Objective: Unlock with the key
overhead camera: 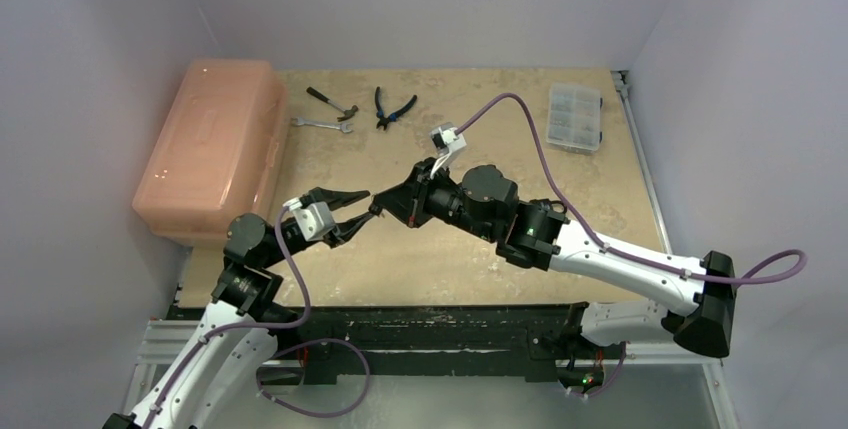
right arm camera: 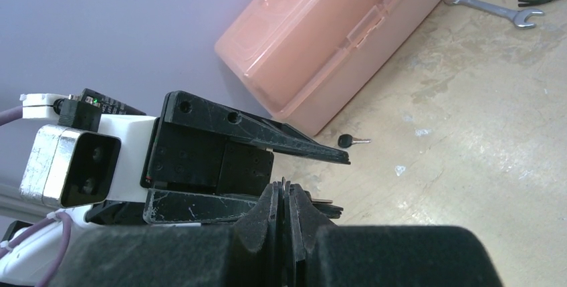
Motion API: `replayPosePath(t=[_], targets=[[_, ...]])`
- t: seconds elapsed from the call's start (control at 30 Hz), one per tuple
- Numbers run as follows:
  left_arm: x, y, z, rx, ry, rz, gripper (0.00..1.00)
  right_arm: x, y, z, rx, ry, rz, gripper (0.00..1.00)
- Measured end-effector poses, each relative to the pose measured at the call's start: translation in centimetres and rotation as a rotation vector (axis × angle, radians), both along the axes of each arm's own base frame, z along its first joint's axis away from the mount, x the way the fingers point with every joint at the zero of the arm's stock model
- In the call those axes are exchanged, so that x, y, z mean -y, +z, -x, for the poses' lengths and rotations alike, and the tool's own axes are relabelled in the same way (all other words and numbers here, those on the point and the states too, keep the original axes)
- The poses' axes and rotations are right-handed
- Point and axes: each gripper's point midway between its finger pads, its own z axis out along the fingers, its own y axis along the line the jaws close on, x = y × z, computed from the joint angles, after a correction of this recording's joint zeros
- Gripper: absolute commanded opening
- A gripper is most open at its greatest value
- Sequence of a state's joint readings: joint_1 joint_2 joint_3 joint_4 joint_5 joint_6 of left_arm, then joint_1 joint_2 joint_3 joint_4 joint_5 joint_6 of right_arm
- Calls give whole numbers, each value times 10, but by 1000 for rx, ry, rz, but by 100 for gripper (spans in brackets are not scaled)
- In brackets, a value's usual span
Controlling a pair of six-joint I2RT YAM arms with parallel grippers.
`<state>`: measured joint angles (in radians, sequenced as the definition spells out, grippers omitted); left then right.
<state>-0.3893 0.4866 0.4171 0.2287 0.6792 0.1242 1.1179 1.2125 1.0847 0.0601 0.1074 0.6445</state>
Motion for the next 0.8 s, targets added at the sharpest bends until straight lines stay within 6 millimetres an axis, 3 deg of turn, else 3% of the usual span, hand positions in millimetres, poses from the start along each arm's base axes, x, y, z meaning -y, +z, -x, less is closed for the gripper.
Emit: replayPosePath(t=[0.13,0.2,0.27,0.47,0.5,0.6,0.67,0.73,0.8], targets=[[0,-1,-1,1,1,2,31,-2,-3,0,-11,6,3,0],[1,-1,-2,-2,2,4,18,-3,-3,2,-15,13,2,0],[1,-1,-2,-6,2,5,0,-4,-3,2,-17,17,0,0],[3,-3,0,-1,-11,-3,0,-3,-3,1,-27,14,-8,0],[3,-3,0,0,-11,-5,0,-3,-3,1,-29,13,-7,4],[2,-3,0,18,-8,-17,0,-3,-5,1,-36,13,-3,46],[0,-3,-1,32,2,-31,0,-1,-9,2,-46,13,19,66],[-1,-3,-3,49,11,-50,0,4,-15,3,-56,11,48,76],[-2,-1,-4,73,15,-70,0,12,-18,2,-64,10,69,79]])
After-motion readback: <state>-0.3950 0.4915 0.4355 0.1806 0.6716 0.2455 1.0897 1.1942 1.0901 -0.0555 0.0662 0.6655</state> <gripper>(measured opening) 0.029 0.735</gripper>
